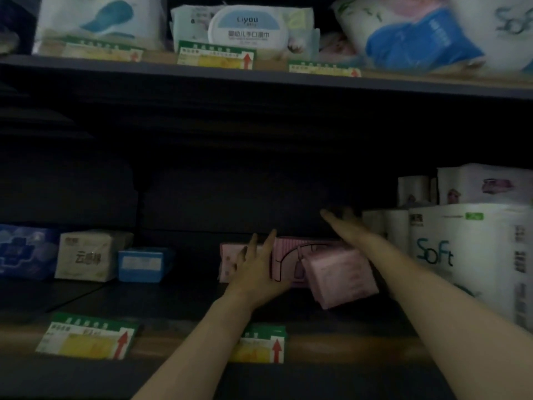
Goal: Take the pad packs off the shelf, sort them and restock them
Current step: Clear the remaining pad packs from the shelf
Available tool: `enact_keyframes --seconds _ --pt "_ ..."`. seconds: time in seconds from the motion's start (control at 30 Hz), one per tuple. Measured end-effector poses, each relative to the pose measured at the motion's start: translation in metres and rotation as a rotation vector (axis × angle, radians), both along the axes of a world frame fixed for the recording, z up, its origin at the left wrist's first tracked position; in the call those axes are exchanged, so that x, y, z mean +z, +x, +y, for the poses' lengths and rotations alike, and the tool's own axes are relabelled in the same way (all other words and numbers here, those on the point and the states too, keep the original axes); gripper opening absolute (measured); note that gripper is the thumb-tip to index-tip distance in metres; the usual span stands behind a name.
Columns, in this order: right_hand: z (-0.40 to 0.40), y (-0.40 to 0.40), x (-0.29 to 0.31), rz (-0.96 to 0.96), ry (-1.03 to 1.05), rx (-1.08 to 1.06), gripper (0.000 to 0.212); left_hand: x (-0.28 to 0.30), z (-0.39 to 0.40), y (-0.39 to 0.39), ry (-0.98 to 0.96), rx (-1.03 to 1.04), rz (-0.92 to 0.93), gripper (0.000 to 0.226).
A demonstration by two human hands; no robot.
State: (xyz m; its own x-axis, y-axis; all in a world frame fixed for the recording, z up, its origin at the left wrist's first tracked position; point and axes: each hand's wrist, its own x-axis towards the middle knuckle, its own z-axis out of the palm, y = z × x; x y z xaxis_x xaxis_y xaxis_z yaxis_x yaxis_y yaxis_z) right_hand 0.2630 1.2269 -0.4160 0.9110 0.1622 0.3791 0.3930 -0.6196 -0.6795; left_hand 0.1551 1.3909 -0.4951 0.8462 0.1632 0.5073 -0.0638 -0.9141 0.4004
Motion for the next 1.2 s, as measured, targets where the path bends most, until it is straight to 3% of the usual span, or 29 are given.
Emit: enact_keyframes --seconds 0.1,0.17,0.27,0.33,0.4,0.47,0.53,0.6,0.7,0.83,0.93,1.07,1.2 --pt "0.010 -0.011 -0.017 -0.033 -0.303 0.110 0.062 -0.001 -0.003 0.000 -0.122 -0.294 0.031 0.093" --pt "0.024 -0.021 -0.021 -0.048 -0.262 0.167 0.052 0.000 -0.006 0.000 -0.194 -0.408 0.105 0.076" --pt "0.039 -0.034 -0.017 0.163 0.027 0.398 0.036 -0.001 0.001 0.001 -0.258 -0.263 0.079 0.092" --pt "0.040 -0.031 -0.016 0.157 0.101 0.428 0.033 0.001 0.004 -0.002 -0.195 -0.064 0.062 0.097" --pt "0.035 -0.020 -0.017 -0.021 -0.108 0.289 0.038 0.003 0.002 -0.006 -0.061 0.139 0.036 0.090" --pt "0.028 -0.007 -0.021 -0.157 -0.511 0.151 0.057 0.005 -0.001 -0.008 0.035 0.289 -0.006 0.087" --pt "0.022 -0.001 -0.024 -0.146 -0.719 0.076 0.071 0.004 0.002 -0.005 0.010 0.358 -0.029 0.086" --pt "0.020 -0.004 -0.019 -0.232 -0.725 0.046 0.075 0.003 0.003 -0.006 -0.009 0.403 -0.037 0.085" --pt "0.019 -0.009 -0.012 -0.452 -0.717 0.037 0.088 0.005 0.001 -0.009 0.130 0.478 -0.123 0.081" --pt "0.019 0.001 -0.020 -0.290 -1.006 0.032 0.123 0.003 -0.004 -0.009 0.311 0.464 -0.149 0.070" --pt "0.022 0.000 -0.023 -0.371 -1.077 -0.066 0.116 0.000 -0.001 -0.006 0.374 0.431 -0.141 0.070" --pt "0.025 -0.015 -0.028 -0.445 -1.062 -0.129 0.109 -0.001 0.001 -0.002 0.318 0.379 0.010 0.077" --pt "0.008 -0.051 -0.025 -0.566 -0.789 -0.228 0.102 0.015 -0.002 -0.016 0.320 0.370 0.211 0.088"
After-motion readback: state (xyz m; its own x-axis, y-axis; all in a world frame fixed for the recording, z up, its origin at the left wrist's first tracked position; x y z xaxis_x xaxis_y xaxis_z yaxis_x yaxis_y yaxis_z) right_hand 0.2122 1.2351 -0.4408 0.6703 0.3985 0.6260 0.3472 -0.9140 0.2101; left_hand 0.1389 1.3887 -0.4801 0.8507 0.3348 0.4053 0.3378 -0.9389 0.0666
